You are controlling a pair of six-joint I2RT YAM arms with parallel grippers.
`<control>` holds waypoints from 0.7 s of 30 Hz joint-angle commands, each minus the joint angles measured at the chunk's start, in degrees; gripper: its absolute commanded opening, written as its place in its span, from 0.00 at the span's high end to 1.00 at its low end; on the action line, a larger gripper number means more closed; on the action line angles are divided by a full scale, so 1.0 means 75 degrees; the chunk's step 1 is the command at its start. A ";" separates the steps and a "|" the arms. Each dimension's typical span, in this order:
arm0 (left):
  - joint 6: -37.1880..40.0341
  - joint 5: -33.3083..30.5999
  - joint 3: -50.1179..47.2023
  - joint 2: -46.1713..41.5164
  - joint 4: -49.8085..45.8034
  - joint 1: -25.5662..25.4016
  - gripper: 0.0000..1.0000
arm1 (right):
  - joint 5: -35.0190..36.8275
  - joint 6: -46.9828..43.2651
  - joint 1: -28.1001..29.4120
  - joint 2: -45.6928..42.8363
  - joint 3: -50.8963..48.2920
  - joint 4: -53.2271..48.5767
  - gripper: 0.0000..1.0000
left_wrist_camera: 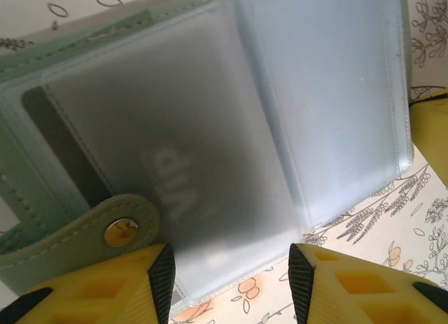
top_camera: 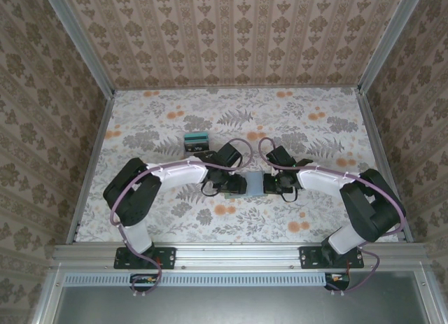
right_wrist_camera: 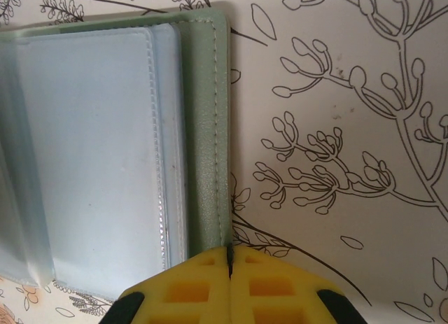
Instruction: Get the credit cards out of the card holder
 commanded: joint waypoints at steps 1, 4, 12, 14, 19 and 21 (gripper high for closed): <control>0.0199 -0.0183 0.0074 -0.0114 -0.0364 -0.0051 0.51 | -0.0039 0.0065 0.0025 0.0079 -0.0146 -0.0073 0.92; 0.0132 -0.0374 -0.0143 -0.0491 -0.0262 -0.0075 0.51 | -0.0039 0.0076 0.0026 0.0073 -0.0172 -0.0048 0.92; 0.0069 -0.0474 -0.0285 -0.0619 -0.0386 -0.0063 0.51 | -0.0074 0.0100 0.0025 0.0132 -0.0168 0.0015 0.92; 0.0087 -0.0405 -0.0197 -0.0472 -0.0436 -0.0062 0.51 | -0.0086 0.0100 0.0025 0.0133 -0.0162 0.0014 0.92; 0.0107 -0.0352 -0.0056 -0.0184 -0.0595 -0.0074 0.51 | -0.0063 0.0110 0.0025 0.0072 -0.0179 -0.0017 0.91; 0.0107 -0.0304 -0.0037 -0.0121 -0.0588 -0.0064 0.51 | -0.0069 0.0120 0.0025 0.0051 -0.0197 -0.0016 0.91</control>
